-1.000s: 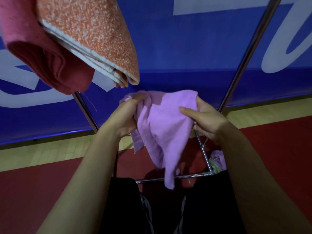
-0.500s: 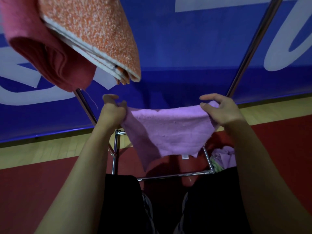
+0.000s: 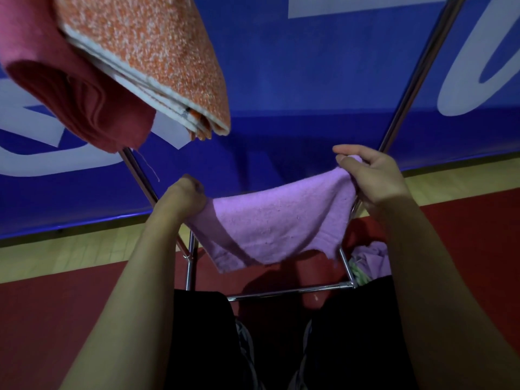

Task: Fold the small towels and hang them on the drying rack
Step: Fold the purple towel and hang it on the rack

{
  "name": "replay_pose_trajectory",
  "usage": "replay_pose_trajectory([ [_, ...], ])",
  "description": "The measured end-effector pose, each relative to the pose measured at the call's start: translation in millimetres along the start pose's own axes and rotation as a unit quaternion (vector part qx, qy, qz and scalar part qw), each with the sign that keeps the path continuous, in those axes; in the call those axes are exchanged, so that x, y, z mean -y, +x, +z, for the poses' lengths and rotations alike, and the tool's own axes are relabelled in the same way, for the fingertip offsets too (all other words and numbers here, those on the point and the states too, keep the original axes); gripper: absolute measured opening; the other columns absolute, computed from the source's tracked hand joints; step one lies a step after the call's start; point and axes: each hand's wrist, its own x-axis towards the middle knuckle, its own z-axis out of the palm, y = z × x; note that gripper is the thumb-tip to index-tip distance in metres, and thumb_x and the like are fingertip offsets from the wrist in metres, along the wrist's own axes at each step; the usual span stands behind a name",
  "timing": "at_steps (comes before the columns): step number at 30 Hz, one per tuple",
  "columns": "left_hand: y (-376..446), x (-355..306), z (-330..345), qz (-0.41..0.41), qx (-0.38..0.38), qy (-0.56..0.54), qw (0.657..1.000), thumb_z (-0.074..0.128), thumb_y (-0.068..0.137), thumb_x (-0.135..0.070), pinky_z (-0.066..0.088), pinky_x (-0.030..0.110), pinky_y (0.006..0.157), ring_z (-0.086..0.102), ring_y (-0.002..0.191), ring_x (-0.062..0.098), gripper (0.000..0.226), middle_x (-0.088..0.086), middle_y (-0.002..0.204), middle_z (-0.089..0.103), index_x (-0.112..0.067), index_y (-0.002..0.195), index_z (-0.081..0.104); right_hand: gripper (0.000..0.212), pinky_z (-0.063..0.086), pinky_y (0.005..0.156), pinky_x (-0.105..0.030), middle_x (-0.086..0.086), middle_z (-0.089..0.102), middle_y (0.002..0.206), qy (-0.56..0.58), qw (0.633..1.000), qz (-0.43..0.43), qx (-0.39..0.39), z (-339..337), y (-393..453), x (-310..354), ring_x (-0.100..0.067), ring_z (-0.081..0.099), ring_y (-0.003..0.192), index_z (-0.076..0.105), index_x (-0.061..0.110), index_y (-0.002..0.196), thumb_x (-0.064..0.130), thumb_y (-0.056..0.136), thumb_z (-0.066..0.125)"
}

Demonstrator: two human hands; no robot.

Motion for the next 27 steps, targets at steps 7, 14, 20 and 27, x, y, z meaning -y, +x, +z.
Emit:
replay_pose_trajectory([
  [7, -14, -15, 10, 0.014, 0.032, 0.086, 0.996, 0.059, 0.103, -0.031, 0.041, 0.047, 0.111, 0.047, 0.132, 0.048, 0.054, 0.023, 0.155, 0.023, -0.016, 0.152, 0.041, 0.02, 0.053, 0.078, -0.033, 0.001, 0.075, 0.085, 0.032, 0.995, -0.033, 0.093, 20, -13, 9, -0.011, 0.067, 0.079, 0.077, 0.028, 0.109, 0.015, 0.096, 0.07],
  [14, -60, -75, 12, 0.2, 0.347, -0.286, 0.871, 0.037, 0.105, -0.062, 0.055, 0.036, 0.101, 0.071, 0.113, 0.021, 0.056, 0.012, 0.123, 0.074, -0.024, 0.134, 0.067, 0.029, 0.055, 0.099, -0.03, -0.003, 0.078, 0.104, -0.052, 0.972, -0.076, 0.217, 60, -34, 16, -0.011, 0.072, 0.105, 0.073, 0.022, 0.121, 0.006, 0.097, 0.065],
  [20, -51, -68, 23, 0.299, 0.244, -0.197, 0.901, 0.073, 0.098, -0.034, 0.056, 0.028, 0.087, 0.075, 0.1, 0.01, 0.021, -0.007, 0.104, 0.08, -0.023, 0.114, 0.075, 0.03, 0.057, 0.085, -0.028, -0.011, 0.078, 0.096, -0.019, 0.976, -0.031, 0.214, 64, -33, 13, -0.011, 0.072, 0.089, 0.07, 0.021, 0.126, 0.009, 0.099, 0.064],
  [27, -45, -67, 25, 0.304, 0.135, -0.157, 0.93, 0.069, 0.099, -0.041, 0.049, 0.036, 0.065, 0.058, 0.066, 0.012, 0.031, 0.002, 0.076, 0.069, -0.01, 0.095, 0.073, 0.032, 0.062, 0.087, -0.047, -0.014, 0.073, 0.11, 0.062, 0.979, 0.051, 0.19, 65, -33, 15, -0.022, 0.073, 0.098, 0.063, 0.017, 0.129, 0.021, 0.098, 0.069],
])
